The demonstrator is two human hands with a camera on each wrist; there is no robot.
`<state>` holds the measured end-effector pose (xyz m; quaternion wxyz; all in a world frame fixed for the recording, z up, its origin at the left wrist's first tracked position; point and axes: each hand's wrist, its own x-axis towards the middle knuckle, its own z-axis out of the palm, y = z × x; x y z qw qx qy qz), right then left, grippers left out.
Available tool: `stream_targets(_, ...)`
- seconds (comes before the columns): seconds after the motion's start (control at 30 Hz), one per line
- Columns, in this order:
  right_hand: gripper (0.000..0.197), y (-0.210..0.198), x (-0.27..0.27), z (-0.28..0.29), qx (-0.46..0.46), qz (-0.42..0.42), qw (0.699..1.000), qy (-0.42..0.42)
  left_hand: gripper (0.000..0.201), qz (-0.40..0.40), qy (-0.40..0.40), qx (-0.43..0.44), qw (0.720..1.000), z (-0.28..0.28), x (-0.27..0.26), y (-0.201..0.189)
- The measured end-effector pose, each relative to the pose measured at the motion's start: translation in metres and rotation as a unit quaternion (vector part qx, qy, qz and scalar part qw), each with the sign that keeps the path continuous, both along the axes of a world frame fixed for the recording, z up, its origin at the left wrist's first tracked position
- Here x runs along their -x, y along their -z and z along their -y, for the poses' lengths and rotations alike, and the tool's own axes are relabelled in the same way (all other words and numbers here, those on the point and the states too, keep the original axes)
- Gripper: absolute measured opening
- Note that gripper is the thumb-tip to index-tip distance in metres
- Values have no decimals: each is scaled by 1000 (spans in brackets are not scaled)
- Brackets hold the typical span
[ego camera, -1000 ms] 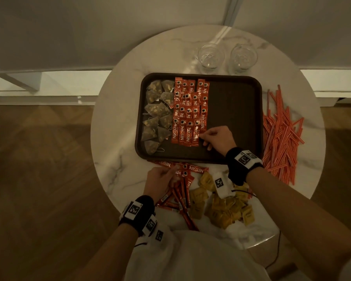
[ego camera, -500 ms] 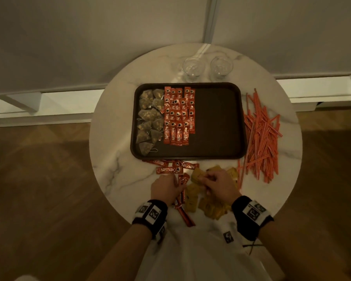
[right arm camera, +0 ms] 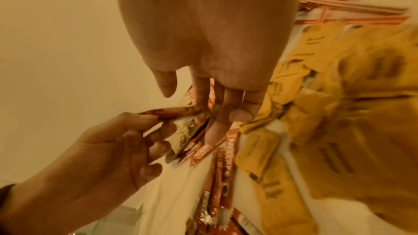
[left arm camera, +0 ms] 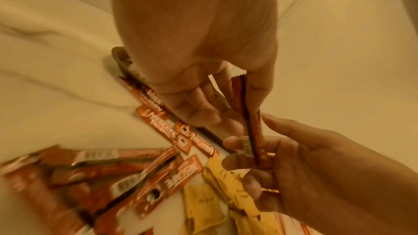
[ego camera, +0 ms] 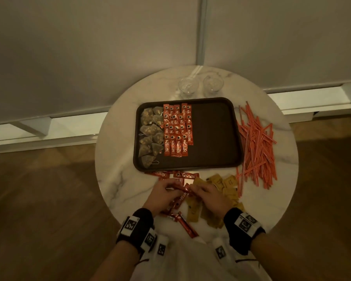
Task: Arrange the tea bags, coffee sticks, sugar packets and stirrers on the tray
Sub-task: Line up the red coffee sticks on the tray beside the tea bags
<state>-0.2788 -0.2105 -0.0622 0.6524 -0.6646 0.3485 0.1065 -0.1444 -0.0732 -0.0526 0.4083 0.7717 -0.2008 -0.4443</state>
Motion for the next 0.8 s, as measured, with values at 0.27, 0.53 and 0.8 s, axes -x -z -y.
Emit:
stream_targets(0.27, 16, -2, -8, 8, -18, 52, 996, 67, 16, -89, -56, 25, 994, 17, -9, -27)
stream_targets(0.53, 17, 0, 4, 10, -18, 64, 996, 64, 9, -47, -83, 22, 995, 36, -6, -23)
stream_targets(0.8, 13, 5, -3, 23, 6, 20, 998, 60, 17, -78, -116, 4, 990, 45, -12, -15)
